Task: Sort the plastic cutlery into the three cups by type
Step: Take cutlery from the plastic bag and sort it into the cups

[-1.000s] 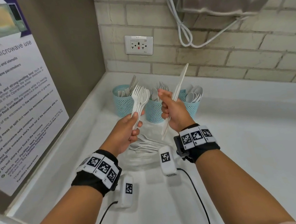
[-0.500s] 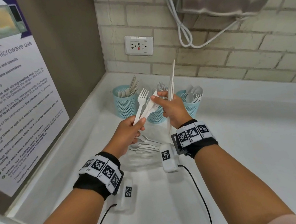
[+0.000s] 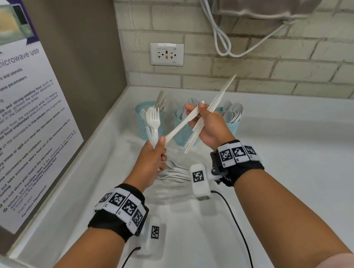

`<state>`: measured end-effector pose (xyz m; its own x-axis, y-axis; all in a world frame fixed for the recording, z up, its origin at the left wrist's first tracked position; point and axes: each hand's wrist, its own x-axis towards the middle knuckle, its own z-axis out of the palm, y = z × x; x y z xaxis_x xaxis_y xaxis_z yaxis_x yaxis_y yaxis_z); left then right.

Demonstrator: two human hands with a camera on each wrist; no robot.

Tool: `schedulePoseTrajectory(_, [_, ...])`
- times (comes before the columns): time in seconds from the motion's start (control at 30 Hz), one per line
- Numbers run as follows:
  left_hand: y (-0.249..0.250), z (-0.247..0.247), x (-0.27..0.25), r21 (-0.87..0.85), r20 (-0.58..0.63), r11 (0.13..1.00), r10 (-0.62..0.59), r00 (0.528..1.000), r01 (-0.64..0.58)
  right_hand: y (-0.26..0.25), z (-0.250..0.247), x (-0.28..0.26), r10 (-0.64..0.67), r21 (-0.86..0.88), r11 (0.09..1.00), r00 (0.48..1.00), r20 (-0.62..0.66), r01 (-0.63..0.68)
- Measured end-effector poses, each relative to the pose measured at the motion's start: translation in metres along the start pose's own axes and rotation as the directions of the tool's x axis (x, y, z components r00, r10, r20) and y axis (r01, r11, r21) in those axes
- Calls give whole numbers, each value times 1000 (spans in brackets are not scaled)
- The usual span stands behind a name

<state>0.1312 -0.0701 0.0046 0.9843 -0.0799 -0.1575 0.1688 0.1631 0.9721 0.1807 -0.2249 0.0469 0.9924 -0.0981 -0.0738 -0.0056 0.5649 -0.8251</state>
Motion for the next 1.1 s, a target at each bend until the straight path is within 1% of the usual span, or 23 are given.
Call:
schedulePoseTrajectory(0.1, [-3,5,-1,-99,-14,995,-19,1000,17,1,6,-4,-31,110,994,999,28,27])
schedulePoseTrajectory(0.17, [-3,6,-2,-203,49,978,-29,998,38,2,11,-5,-75,149,987,996,44,67])
schedulePoseTrajectory(0.23, [-1,6,-5,-310,123,947,-47,991,84,4,15,-4,-104,138,986,994,45,97])
schedulePoseTrajectory(0.3, [1,6,-5,-418,161,898,-73,984,135,9,18,-3,-104,127,987,994,41,98])
schedulePoseTrajectory(0.37, [2,6,-5,-506,165,849,-79,983,153,13,23,-3,-104,120,988,993,49,97])
schedulePoseTrajectory(0.43, [4,6,-5,-571,141,809,-75,987,143,19,28,-6,-115,80,991,990,77,109])
schedulePoseTrajectory(0.53, [7,3,-3,-623,67,774,-97,993,117,25,34,-10,-132,21,991,982,136,130])
schedulePoseTrajectory(0.6, [7,-1,-1,-653,27,747,-141,990,124,25,38,-9,-162,32,987,978,133,159])
schedulePoseTrajectory(0.67, [7,-4,0,-671,19,728,-172,985,141,22,42,-7,-202,24,979,973,116,200])
schedulePoseTrajectory(0.77, [10,-1,0,-650,17,750,-152,988,127,24,50,-8,-214,-48,974,967,138,222])
schedulePoseTrajectory(0.87, [14,3,1,-645,9,759,-101,995,83,31,55,-11,-153,-165,968,968,198,187])
schedulePoseTrajectory(0.93, [16,1,2,-638,0,768,-71,997,55,34,56,-13,-135,-330,921,965,227,207])
schedulePoseTrajectory(0.97, [16,-1,3,-629,-5,776,-60,998,44,35,56,-13,-143,-443,864,960,241,240])
schedulePoseTrajectory(1.03, [16,-5,6,-609,-33,793,-57,998,25,34,54,-12,-160,-647,698,947,278,308])
schedulePoseTrajectory(1.07, [16,-7,8,-606,-51,795,-61,997,18,33,52,-10,-159,-703,632,942,295,327])
schedulePoseTrajectory(1.1, [16,-9,9,-606,-70,795,-69,995,12,32,52,-7,-143,-735,594,943,302,326])
